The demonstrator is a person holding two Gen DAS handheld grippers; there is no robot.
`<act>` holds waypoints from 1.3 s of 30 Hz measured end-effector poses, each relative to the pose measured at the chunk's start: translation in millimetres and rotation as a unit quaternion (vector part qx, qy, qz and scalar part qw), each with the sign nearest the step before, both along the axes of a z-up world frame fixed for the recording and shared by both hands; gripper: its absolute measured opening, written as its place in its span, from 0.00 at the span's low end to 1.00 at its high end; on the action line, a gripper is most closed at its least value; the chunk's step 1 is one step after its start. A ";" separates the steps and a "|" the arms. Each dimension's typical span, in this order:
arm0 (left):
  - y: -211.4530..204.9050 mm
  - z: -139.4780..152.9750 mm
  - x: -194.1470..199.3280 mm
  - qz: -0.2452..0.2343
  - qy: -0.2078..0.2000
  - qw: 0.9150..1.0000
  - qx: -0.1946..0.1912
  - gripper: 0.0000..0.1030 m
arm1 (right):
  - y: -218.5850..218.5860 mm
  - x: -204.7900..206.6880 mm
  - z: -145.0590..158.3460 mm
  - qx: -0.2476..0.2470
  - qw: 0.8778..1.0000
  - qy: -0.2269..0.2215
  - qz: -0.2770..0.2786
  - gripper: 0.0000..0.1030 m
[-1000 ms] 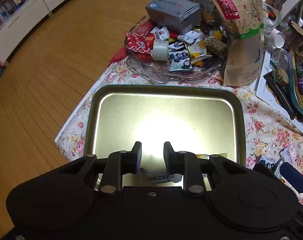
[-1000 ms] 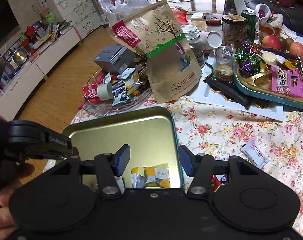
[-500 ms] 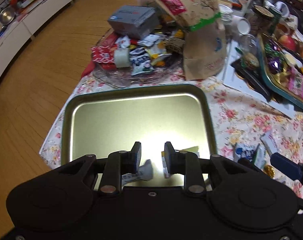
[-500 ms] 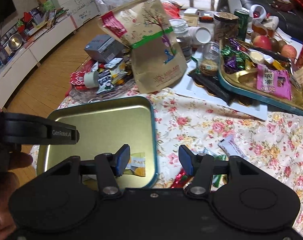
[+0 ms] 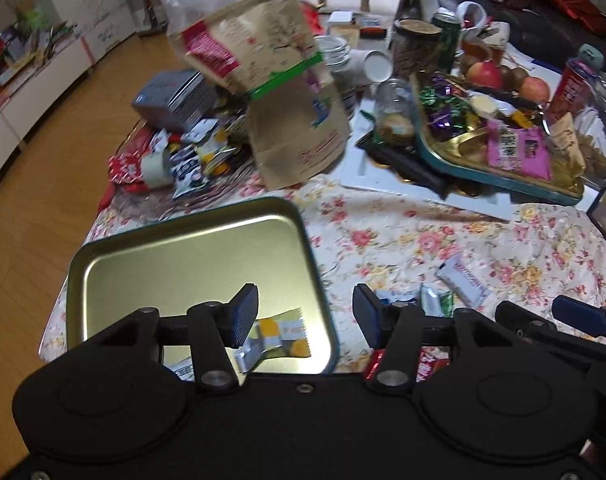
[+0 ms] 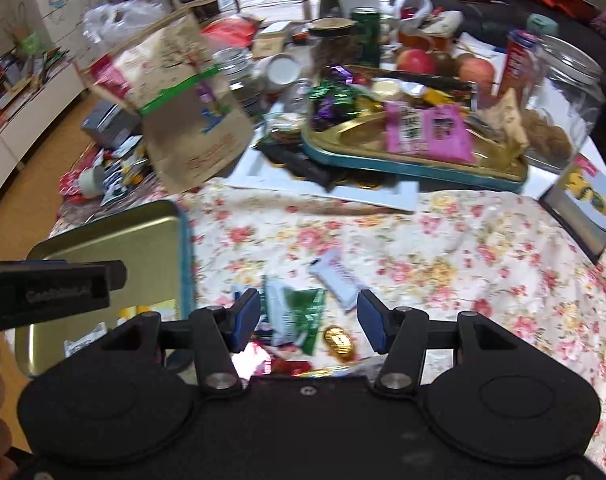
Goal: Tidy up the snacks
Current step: 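Grasp the clear brown-filled packet with the right gripper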
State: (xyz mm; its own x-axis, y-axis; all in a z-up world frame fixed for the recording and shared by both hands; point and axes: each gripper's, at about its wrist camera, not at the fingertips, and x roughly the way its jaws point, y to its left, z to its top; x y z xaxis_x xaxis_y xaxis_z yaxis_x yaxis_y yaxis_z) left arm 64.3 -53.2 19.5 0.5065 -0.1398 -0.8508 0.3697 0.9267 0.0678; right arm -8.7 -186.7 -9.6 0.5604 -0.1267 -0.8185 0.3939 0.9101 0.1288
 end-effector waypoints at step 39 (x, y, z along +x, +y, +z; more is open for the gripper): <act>-17.3 -11.8 -3.8 -0.044 0.120 0.991 -0.027 0.59 | -26.3 -19.1 -75.6 0.031 0.993 0.107 0.038 0.43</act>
